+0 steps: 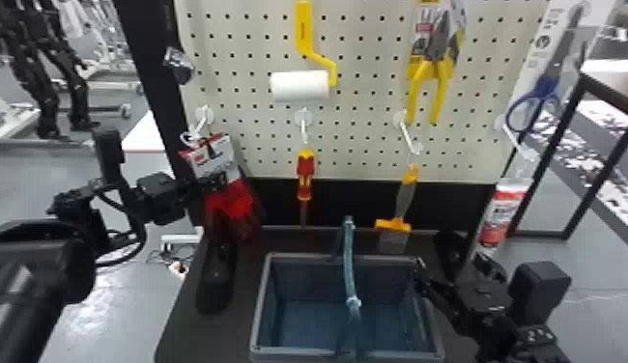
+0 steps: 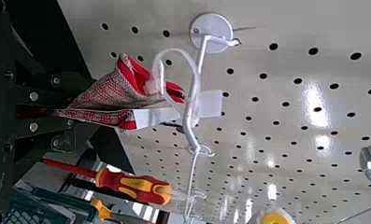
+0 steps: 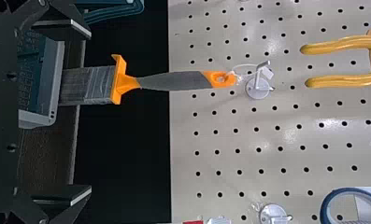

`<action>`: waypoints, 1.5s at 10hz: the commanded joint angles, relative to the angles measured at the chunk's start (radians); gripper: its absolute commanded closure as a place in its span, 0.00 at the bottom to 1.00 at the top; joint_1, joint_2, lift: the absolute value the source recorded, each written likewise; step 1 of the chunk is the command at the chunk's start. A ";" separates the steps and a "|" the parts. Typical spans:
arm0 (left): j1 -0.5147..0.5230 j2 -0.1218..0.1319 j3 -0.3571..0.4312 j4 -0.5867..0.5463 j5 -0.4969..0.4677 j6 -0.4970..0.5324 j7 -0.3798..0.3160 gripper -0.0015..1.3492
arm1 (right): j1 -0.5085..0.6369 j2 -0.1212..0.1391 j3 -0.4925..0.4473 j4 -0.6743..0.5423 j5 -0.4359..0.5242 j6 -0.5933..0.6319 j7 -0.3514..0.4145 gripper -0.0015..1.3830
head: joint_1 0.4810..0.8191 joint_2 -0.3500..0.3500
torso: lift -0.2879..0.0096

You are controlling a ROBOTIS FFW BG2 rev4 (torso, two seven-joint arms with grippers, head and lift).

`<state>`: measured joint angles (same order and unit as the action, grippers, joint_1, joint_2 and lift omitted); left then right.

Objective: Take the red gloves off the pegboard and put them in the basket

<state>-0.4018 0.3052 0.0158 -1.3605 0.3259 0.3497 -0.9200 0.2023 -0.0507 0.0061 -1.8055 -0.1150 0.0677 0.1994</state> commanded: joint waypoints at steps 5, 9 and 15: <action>0.044 -0.031 -0.023 -0.144 0.056 0.038 0.070 0.90 | 0.000 0.000 0.000 0.002 -0.002 0.000 0.000 0.10 | 0.20 0.50 | 0.63; 0.143 -0.081 0.001 -0.279 0.071 0.057 0.188 0.90 | 0.000 0.000 0.000 0.005 -0.003 -0.002 0.000 0.10 | 0.20 0.50 | 0.63; 0.235 -0.152 0.041 -0.332 0.070 0.012 0.302 0.90 | -0.001 0.000 0.000 0.008 -0.009 -0.006 0.000 0.10 | 0.20 0.50 | 0.63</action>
<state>-0.1696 0.1587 0.0572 -1.7089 0.3841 0.3776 -0.6178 0.2012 -0.0506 0.0061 -1.7986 -0.1238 0.0615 0.1994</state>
